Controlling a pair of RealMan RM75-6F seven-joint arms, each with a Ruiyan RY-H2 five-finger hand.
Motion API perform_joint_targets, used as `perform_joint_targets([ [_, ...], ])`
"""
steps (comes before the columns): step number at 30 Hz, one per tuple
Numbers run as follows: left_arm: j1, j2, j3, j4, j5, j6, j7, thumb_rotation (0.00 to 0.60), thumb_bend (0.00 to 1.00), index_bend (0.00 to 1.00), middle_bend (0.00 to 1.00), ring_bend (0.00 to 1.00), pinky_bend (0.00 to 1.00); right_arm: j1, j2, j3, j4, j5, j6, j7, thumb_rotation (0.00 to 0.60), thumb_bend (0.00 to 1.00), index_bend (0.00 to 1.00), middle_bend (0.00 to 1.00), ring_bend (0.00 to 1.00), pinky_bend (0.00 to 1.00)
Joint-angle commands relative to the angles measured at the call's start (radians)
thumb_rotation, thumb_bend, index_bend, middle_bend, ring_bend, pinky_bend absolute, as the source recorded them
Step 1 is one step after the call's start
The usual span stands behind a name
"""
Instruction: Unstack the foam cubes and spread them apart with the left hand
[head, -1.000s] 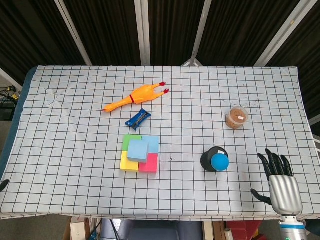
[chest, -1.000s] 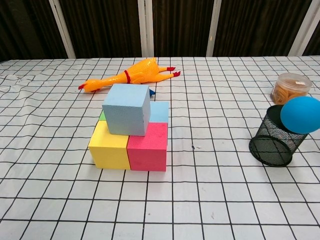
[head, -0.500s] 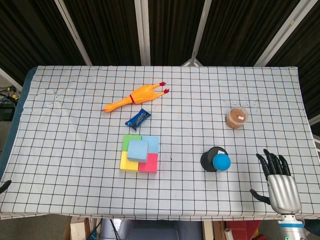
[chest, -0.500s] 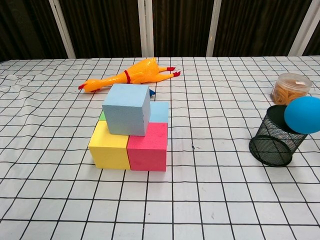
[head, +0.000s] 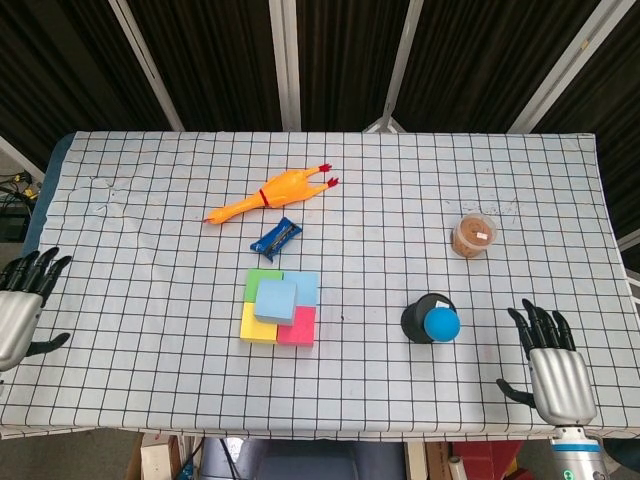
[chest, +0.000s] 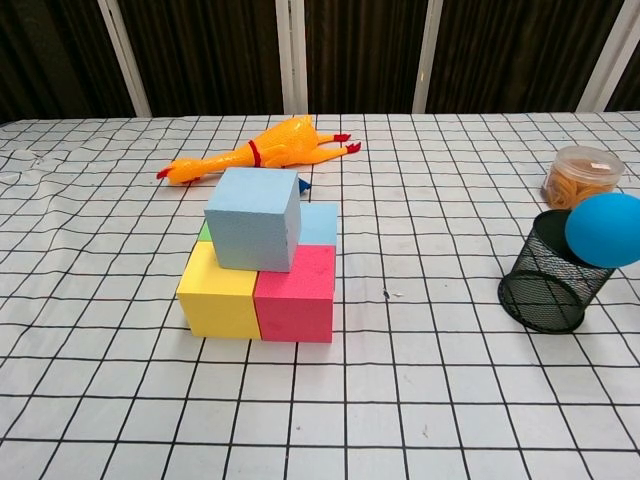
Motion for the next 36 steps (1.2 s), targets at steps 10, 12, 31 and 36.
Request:
perform_joint_targets([
  [10, -0.264, 0.040, -0.063, -0.254, -0.366, -0.239, 0.284, 0.600, 0.05, 0.00, 0.00, 0.00, 0.09, -0.003, 0.000, 0.000, -0.001, -0.002, 0.009, 0.003, 0.600, 0.04, 0.11, 0.00, 0.06, 0.00],
  [12, -0.307, -0.001, -0.062, -0.270, -0.432, -0.235, 0.347, 0.600, 0.05, 0.00, 0.00, 0.00, 0.09, -0.002, 0.001, 0.001, 0.000, -0.001, 0.009, 0.004, 0.600, 0.04, 0.11, 0.00, 0.06, 0.00],
  [31, -0.609, -0.403, -0.058, -0.238, -0.763, 0.005, 0.691, 0.600, 0.03, 0.02, 0.00, 0.00, 0.09, -0.005, 0.011, 0.005, 0.004, 0.002, 0.018, 0.026, 0.600, 0.04, 0.11, 0.00, 0.06, 0.00],
  [36, -0.653, -0.492, -0.063, -0.196, -0.749, 0.063, 0.727, 0.600, 0.03, 0.04, 0.01, 0.00, 0.11, -0.004, 0.012, 0.006, 0.004, 0.005, 0.018, 0.029, 0.600, 0.04, 0.11, 0.00, 0.06, 0.00],
])
